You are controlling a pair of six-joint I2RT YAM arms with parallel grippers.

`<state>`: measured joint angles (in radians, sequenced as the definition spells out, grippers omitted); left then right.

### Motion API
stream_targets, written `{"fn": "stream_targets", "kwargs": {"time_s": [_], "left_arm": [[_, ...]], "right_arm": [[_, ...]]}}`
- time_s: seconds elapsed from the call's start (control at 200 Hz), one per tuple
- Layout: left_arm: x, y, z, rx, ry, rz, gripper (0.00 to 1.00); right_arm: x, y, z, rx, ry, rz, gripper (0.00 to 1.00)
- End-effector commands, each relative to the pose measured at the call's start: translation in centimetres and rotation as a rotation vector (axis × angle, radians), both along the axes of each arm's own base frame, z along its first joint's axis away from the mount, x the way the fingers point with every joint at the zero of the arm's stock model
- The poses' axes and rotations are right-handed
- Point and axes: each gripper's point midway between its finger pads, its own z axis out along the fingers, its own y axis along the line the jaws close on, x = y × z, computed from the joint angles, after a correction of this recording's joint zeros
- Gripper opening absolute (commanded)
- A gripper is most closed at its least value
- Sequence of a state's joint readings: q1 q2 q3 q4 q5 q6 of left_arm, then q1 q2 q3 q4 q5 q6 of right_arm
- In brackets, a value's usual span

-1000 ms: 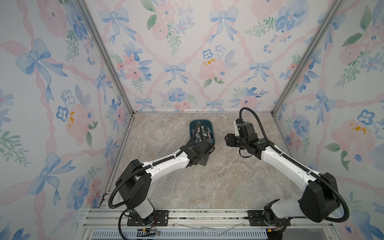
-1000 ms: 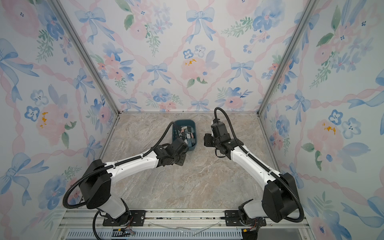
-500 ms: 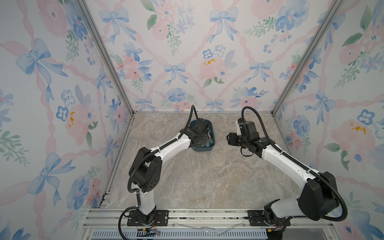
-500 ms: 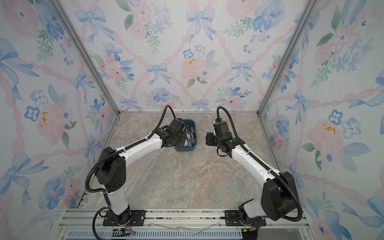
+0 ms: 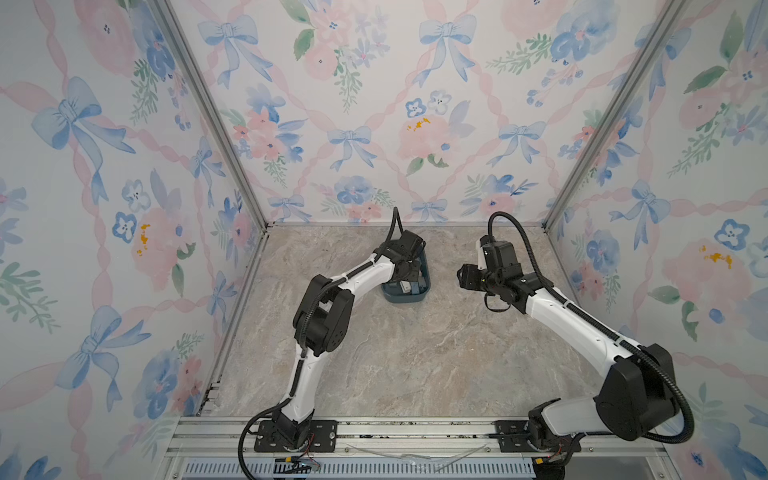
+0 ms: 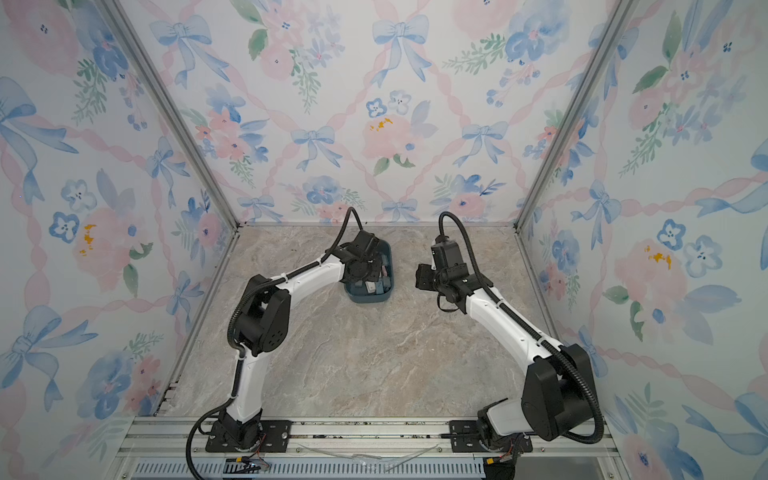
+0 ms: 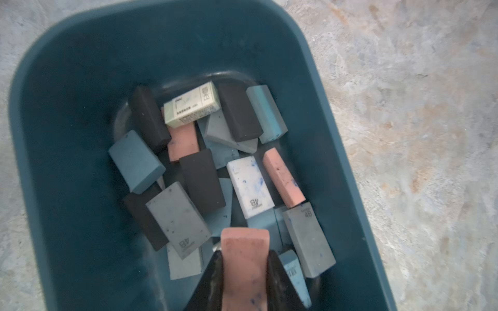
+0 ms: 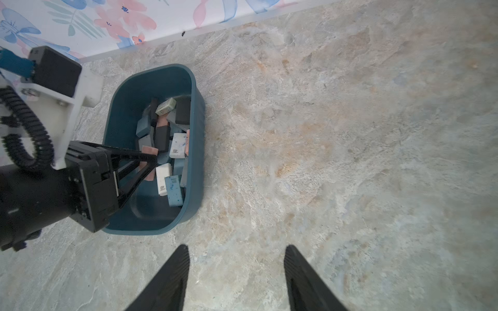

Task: Put the eraser in the storage box
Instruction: Place the eraser in the storage box.

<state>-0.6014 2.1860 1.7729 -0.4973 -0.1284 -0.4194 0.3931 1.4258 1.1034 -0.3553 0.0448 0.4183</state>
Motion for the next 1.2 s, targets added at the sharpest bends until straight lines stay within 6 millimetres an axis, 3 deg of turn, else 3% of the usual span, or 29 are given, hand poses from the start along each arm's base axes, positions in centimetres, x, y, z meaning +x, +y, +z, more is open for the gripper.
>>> {"fn": "stream_targets", "kwargs": {"time_s": [0.0,0.29,0.51,0.635,0.765,0.945,1.0,1.13,1.195], "left_arm": [[0.8,0.0,-0.9,0.004,0.013,0.008,0.27],[1.7,0.0,-1.7,-0.004,0.021,0.03,0.39],[2.1,0.2,0.8,-0.015,-0.03,0.052,0.57],[2.2,0.5,4.6,-0.024,-0.105,0.067,0.64],[1.5,0.9,10.1,0.005,-0.237,0.081,0.69],[-1.7,1.3,18.0,-0.053,-0.435,0.055,0.76],[-3.0,2.2,20.7,-0.109,-0.506,0.054,0.79],[-6.7,5.6,24.8,-0.207,-0.666,0.061,0.88],[-8.4,7.8,25.1,-0.232,-0.719,0.065,0.91]], "right_arm": [[0.1,-0.3,0.2,0.002,0.016,-0.011,0.59],[0.0,-0.4,0.4,0.003,0.014,-0.013,0.59],[-0.3,-0.5,1.6,0.012,-0.01,-0.012,0.59],[-0.7,-0.6,2.7,0.017,-0.031,-0.008,0.59],[-1.3,-0.9,4.3,0.014,-0.064,0.005,0.61],[-2.5,-1.0,6.7,0.01,-0.106,0.047,0.66],[-3.0,-1.1,7.5,0.006,-0.119,0.06,0.68],[-4.4,-1.5,9.1,-0.016,-0.157,0.098,0.77],[-5.2,-2.0,9.5,-0.04,-0.177,0.113,0.89]]}}
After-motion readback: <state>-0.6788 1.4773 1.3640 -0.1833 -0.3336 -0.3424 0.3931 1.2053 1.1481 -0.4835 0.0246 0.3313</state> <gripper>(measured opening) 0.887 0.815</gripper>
